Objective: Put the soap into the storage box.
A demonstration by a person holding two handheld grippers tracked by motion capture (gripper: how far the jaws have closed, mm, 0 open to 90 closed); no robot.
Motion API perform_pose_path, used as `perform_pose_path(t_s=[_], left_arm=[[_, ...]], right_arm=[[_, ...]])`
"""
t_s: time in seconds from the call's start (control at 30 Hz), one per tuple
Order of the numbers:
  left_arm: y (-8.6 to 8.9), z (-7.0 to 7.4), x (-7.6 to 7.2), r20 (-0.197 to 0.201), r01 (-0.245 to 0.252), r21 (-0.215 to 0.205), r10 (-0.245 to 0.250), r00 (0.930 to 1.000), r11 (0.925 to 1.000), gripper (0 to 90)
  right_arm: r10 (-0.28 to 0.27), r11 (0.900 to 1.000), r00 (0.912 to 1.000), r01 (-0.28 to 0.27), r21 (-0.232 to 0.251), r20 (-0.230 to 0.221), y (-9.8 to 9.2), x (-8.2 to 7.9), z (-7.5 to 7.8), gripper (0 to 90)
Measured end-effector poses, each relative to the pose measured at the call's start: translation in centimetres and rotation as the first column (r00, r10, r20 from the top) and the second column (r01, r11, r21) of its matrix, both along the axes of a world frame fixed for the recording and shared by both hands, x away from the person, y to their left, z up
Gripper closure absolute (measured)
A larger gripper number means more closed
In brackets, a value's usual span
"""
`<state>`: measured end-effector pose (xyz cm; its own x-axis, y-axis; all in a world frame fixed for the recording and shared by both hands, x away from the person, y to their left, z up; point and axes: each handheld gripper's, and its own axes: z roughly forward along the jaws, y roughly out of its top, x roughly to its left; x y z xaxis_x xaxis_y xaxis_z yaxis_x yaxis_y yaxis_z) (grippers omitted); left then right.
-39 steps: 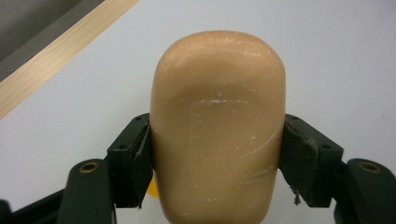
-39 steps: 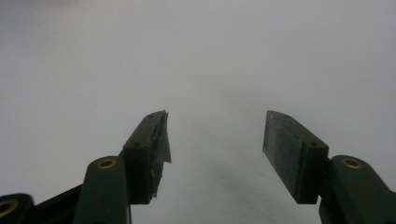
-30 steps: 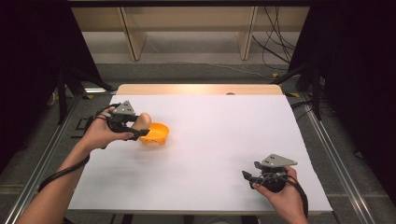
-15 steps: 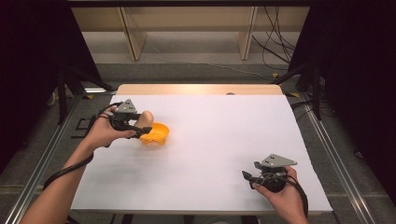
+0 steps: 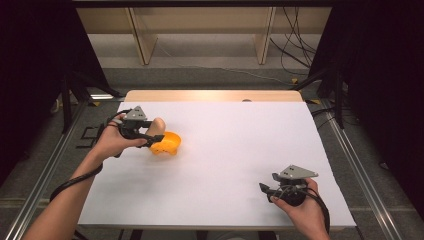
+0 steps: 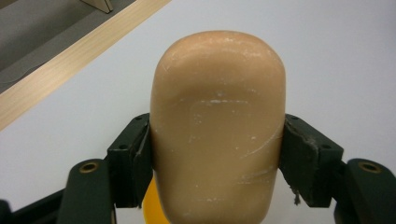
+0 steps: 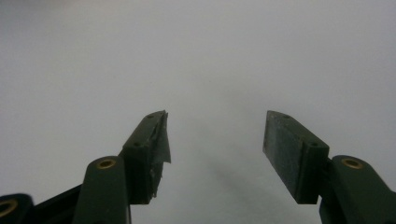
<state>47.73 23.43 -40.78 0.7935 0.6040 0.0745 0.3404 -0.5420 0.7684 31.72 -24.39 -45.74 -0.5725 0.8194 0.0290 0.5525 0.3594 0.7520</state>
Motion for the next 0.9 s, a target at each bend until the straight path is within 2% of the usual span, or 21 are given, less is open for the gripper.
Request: perform_pose_path(t_s=[0.13, 0.17, 0.23, 0.9], left_arm=[[-0.11, -0.17, 0.12, 0.005, -0.003, 0.004, 0.003, 1.0000, 1.0000, 32.6], [-0.18, -0.24, 0.17, 0.003, -0.009, -0.003, 0.009, 1.0000, 1.0000, 32.6], [-0.21, -0.30, 0.30, -0.002, -0.003, -0.003, 0.003, 1.0000, 1.0000, 32.6], [-0.83, -0.90, 0.95, -0.012, 0.008, 0.002, -0.008, 0.9999, 1.0000, 32.6]], right_arm=[[-0.001, 1.000, 1.0000, 0.001, 0.010, 0.003, 0.02, -0.01, 0.10, 40.8], [-0.002, 1.000, 0.9998, 0.002, 0.010, 0.020, 0.01, 0.02, 0.08, 40.8], [-0.002, 1.000, 0.9998, 0.002, 0.008, 0.022, -0.02, 0.01, 0.10, 40.8], [-0.003, 1.000, 0.9998, 0.003, 0.011, 0.021, -0.03, 0.02, 0.07, 40.8]])
